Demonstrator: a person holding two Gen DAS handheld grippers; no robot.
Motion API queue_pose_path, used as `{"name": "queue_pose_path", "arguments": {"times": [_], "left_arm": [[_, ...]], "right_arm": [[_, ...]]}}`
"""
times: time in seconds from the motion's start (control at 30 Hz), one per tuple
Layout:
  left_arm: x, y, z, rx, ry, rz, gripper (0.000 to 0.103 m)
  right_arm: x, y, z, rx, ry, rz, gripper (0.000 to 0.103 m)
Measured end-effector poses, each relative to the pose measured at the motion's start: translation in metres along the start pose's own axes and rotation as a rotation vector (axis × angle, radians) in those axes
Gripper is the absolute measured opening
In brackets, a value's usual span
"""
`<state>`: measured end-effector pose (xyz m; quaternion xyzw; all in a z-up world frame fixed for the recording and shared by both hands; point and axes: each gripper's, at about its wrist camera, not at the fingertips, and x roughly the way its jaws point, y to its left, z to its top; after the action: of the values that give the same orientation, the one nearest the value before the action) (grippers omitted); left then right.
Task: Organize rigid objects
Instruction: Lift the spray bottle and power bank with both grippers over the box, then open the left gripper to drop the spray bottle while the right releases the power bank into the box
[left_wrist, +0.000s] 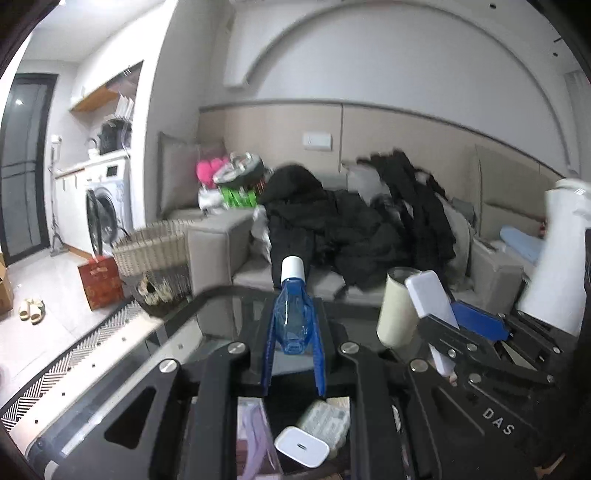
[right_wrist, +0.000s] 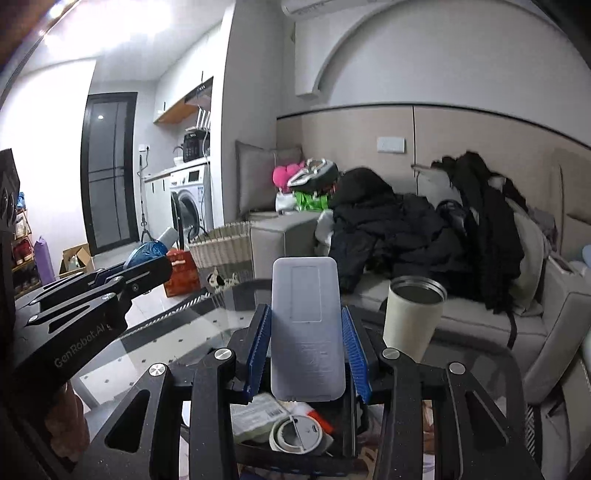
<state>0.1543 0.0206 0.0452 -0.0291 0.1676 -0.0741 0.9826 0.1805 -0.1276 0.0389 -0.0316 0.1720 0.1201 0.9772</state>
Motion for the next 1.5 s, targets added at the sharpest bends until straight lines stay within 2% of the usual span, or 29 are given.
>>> {"name": "queue_pose_path", "arguments": {"times": [0.07, 0.1, 0.23, 0.43, 0.63, 0.93, 1.03, 1.23, 1.5], "left_arm": [[0.014, -0.005, -0.004, 0.008, 0.074, -0.005, 0.015], [0.023, -0.008, -0.006, 0.003, 0.122, -0.019, 0.015], [0.061, -0.012, -0.024, -0.028, 0.351, -0.045, 0.015], [0.082, -0.025, -0.038, -0.016, 0.478, -0.034, 0.015], [0.089, -0.027, -0.048, -0.014, 0.545, -0.034, 0.015], [0.09, -0.026, -0.057, 0.014, 0.59, -0.04, 0.015], [0.085, -0.028, -0.059, 0.026, 0.602, -0.05, 0.015], [0.069, -0.029, -0.064, 0.032, 0.635, -0.097, 0.015], [0.045, -0.037, -0.076, 0.053, 0.659, -0.134, 0.018]], "right_arm": [[0.009, -0.003, -0.003, 0.005, 0.049, 0.004, 0.039], [0.021, -0.003, -0.006, 0.007, 0.123, 0.017, 0.039], [0.045, -0.004, -0.021, 0.024, 0.287, 0.017, 0.039], [0.07, -0.01, -0.043, 0.071, 0.468, 0.045, 0.039], [0.081, -0.014, -0.06, 0.093, 0.565, 0.065, 0.039], [0.08, -0.013, -0.068, 0.084, 0.599, 0.067, 0.039], [0.074, -0.009, -0.068, 0.066, 0.611, 0.059, 0.039], [0.06, -0.012, -0.075, 0.107, 0.675, 0.11, 0.039], [0.034, -0.007, -0.087, 0.072, 0.696, 0.118, 0.039]]}}
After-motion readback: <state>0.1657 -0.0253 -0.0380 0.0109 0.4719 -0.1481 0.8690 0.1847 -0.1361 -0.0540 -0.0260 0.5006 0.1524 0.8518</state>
